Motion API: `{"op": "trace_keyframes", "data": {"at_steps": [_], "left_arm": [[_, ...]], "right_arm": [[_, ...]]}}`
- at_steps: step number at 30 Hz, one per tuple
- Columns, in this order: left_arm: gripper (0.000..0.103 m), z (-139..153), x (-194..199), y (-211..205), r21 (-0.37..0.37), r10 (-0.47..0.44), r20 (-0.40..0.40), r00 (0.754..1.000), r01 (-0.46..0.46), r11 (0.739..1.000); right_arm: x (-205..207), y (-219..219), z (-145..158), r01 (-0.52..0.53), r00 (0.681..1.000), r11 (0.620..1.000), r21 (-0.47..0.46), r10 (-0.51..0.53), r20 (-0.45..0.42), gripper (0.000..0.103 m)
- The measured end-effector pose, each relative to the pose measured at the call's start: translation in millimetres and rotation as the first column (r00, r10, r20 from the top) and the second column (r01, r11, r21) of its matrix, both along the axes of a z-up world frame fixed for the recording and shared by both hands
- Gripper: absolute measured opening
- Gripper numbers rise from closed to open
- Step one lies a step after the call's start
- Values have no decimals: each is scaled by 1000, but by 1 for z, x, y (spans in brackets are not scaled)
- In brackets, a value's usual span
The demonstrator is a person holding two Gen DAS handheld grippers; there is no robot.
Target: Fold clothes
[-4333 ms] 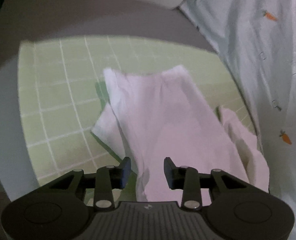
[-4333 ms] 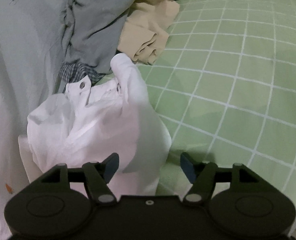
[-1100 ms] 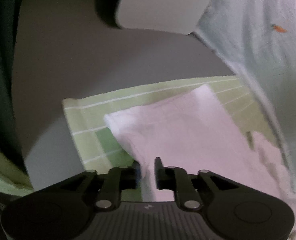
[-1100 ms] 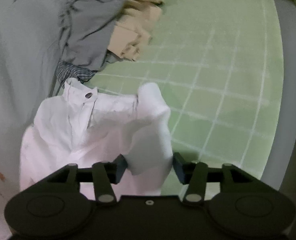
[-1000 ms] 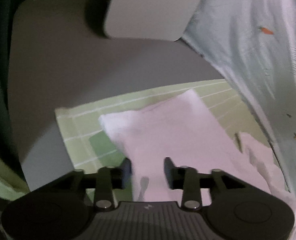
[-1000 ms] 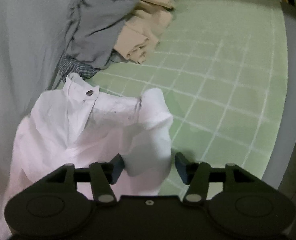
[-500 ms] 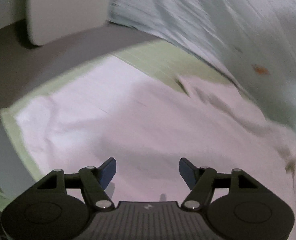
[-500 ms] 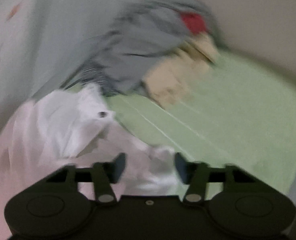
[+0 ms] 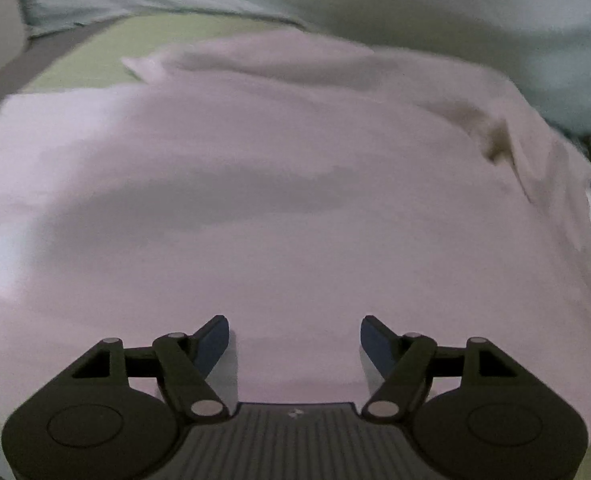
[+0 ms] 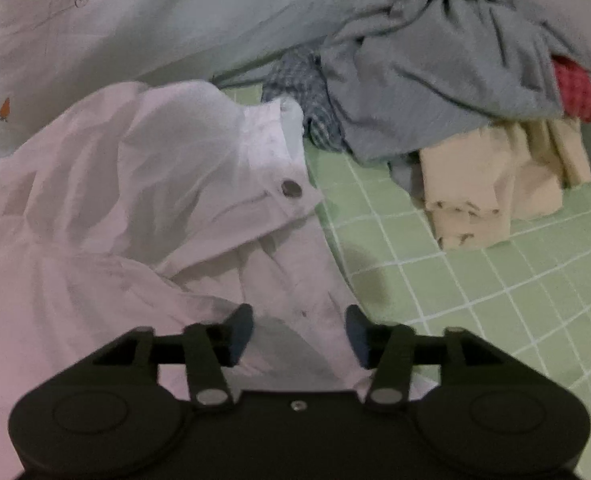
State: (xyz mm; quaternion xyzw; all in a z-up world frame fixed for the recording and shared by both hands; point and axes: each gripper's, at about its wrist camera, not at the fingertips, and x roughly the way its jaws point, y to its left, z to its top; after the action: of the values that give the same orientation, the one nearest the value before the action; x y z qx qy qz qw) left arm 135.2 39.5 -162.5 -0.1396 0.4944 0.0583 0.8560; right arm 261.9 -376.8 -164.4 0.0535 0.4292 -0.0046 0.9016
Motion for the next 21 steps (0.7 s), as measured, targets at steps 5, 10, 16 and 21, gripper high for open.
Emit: {"op": "trace_keyframes", "data": {"at_steps": [5,10,16,21], "left_arm": [[84,-8,18,-30,73,-68,-24,997,69,995],[97,-15,28,-47,150,-108,-67,992,117,982],[103,-19,35,-50,168,-129,-97,987,144,975],[103,-20,39,-48,167,-136,-103,985,152,974]], "right_arm": [[-1,-6,-6,-58,998,998,10,58,-6,42],[2,-15,-4,-87,996,995,47,87,8,10],[7,-20,29,-48,983,999,-23,51,175,8],[34,-28,21,45,982,996,80,-59,182,9]]}}
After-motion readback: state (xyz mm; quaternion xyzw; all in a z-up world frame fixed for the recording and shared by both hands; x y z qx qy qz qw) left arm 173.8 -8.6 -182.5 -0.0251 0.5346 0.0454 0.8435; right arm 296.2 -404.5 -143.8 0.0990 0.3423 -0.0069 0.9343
